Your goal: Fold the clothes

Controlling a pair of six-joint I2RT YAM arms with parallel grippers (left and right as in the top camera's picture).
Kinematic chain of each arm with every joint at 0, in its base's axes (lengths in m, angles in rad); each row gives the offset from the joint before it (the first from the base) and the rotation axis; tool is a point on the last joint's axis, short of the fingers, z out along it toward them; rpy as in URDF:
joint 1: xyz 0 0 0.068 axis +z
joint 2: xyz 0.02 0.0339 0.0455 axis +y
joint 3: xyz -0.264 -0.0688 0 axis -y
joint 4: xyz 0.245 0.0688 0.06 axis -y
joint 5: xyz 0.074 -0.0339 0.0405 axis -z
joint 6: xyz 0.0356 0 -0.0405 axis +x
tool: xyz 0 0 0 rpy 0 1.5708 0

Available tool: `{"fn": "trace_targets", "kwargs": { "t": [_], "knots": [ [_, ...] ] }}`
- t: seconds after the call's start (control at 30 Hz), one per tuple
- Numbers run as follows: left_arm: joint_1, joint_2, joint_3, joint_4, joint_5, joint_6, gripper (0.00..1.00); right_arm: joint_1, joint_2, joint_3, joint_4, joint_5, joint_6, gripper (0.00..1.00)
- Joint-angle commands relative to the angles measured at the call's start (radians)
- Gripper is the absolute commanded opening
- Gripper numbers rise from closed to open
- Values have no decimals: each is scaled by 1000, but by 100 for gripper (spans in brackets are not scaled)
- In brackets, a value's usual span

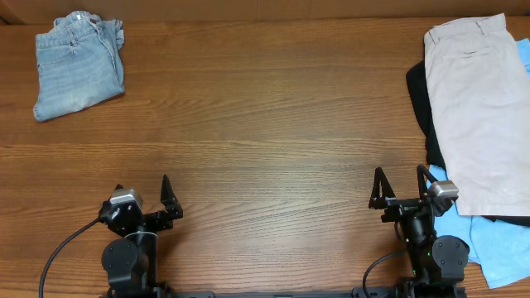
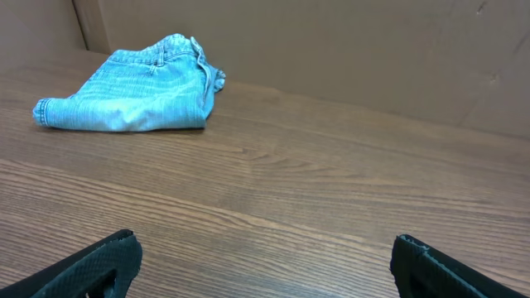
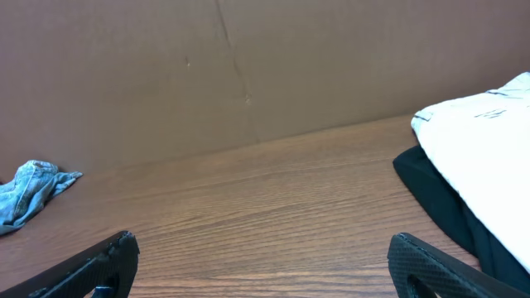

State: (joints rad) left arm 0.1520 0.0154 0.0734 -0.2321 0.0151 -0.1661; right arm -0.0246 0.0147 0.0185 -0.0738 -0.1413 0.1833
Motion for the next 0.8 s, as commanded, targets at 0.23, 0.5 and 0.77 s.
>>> {"fn": "trace_targets", "kwargs": {
  "t": [0.23,0.5,0.77],
  "knots": [
    [4,-11,-5,5,36,-8,100,3,-10,-10,88,-14,10,100],
    [4,-6,60,0,161,9,100,3,-10,50,133,-134,54,100],
    [4,202,357,-62,225,61,100,3,130,369,-37,-88,50,100]
  ]
}}
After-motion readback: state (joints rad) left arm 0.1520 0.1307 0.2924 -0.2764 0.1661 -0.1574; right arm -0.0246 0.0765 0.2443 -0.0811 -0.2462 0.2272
